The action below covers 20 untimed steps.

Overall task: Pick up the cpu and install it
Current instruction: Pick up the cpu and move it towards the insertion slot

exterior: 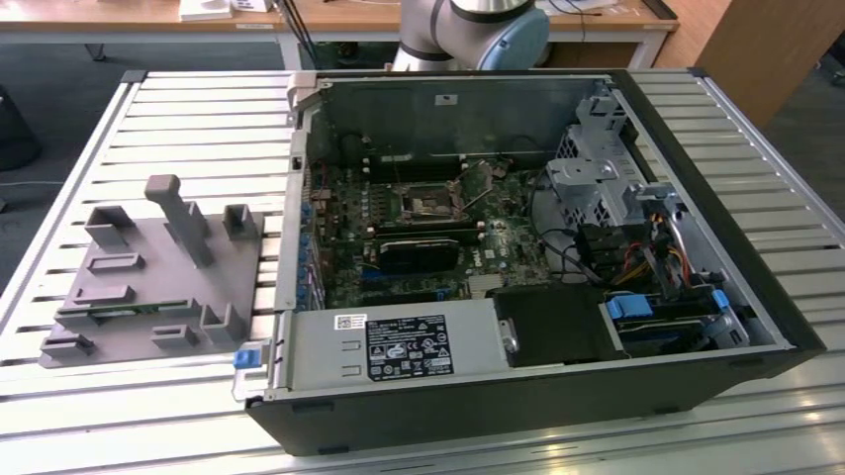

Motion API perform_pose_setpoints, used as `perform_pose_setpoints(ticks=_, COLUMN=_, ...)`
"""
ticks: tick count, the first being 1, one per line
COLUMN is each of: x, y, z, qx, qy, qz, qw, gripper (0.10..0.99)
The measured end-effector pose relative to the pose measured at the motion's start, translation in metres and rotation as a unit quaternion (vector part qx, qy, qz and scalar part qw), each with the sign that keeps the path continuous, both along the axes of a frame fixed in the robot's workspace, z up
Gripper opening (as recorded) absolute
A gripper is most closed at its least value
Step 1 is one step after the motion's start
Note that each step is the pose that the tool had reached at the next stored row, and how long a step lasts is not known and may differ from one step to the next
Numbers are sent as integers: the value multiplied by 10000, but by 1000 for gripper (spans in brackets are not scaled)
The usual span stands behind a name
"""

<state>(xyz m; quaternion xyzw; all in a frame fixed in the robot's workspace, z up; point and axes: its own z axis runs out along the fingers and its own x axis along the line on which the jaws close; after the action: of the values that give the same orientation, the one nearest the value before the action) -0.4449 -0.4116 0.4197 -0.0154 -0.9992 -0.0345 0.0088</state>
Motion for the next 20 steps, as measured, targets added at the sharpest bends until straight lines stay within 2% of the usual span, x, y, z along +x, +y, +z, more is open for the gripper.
perform_pose_setpoints(ticks=8, x=0, y=1, z=128, qx=0, qy=0, qz=0, qw=10000, gripper=537)
perform_pose_setpoints(ticks=17, x=0, y=1, z=307, qx=0, qy=0, qz=0, qw=10000, gripper=537)
perform_pose_setpoints(ticks=20, x=3, y=2, z=319, qx=0, qy=0, qz=-1, qw=10000, gripper=537)
